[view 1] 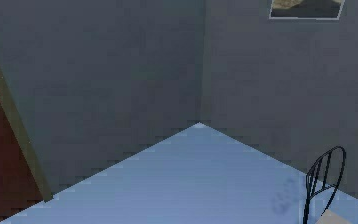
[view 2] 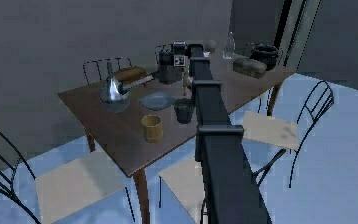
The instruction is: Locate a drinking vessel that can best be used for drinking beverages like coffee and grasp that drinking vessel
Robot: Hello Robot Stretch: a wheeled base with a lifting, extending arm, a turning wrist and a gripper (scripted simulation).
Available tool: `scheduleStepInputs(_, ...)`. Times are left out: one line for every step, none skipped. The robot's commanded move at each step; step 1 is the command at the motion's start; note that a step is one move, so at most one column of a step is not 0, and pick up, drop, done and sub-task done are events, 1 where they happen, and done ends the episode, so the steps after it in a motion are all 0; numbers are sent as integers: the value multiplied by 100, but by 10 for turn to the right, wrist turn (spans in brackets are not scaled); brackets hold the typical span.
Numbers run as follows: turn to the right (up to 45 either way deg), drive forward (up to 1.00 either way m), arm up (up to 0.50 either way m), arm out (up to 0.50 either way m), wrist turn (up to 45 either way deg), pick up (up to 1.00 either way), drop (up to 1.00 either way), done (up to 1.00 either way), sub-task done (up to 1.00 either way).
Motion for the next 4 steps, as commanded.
scheduleStepInputs(0,0,0,0,120,0,0,0,0)
scheduleStepInputs(0,0,-30,0,0,0,0,0,0)
scheduleStepInputs(0,0,0,0,0,100,0,0,0)
scheduleStepInputs(0,0,10,0,0,0,0,0,0)
